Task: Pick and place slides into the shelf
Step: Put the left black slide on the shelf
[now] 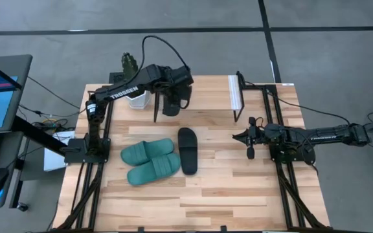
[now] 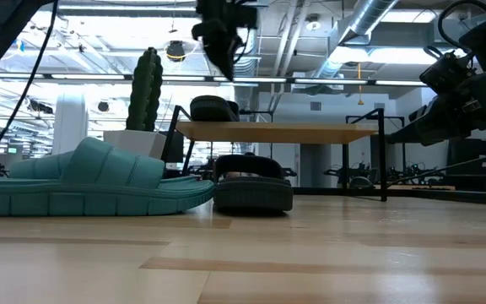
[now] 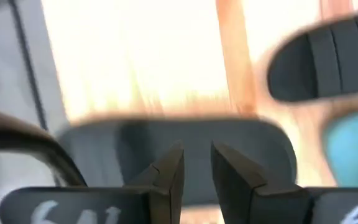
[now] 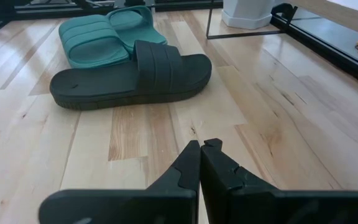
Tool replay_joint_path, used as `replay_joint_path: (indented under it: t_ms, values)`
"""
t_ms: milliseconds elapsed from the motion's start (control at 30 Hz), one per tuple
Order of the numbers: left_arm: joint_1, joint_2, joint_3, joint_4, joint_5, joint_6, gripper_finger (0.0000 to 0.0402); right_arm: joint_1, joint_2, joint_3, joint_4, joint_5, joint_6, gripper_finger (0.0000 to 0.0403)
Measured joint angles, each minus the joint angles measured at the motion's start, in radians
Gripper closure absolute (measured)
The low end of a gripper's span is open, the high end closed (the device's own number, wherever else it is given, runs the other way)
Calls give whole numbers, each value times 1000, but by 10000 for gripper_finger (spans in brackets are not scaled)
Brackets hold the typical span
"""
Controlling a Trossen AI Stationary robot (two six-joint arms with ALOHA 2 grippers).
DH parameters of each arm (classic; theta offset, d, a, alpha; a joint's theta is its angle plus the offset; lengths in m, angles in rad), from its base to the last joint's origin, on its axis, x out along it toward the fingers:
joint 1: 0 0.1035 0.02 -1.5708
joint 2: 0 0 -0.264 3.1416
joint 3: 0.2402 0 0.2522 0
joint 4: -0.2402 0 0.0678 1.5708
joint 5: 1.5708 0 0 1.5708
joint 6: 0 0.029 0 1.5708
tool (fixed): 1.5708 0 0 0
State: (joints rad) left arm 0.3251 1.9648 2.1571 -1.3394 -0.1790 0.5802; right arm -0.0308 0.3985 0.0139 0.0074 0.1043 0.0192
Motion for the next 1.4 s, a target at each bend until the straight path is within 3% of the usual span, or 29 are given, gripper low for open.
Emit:
replay_joint_path:
  t_ms: [167,400,1000,1400]
  values:
    - [-22,0,0,150,-1,127,340,0,0,0,0,0,0,403]
    - [-6,19,0,224,-31,242,396,0,0,0,0,0,0,403]
    - [62,114,2,250,-83,214,401,0,0,0,0,0,0,403]
    - [104,115,18,75,-180,136,401,0,0,0,0,0,0,403]
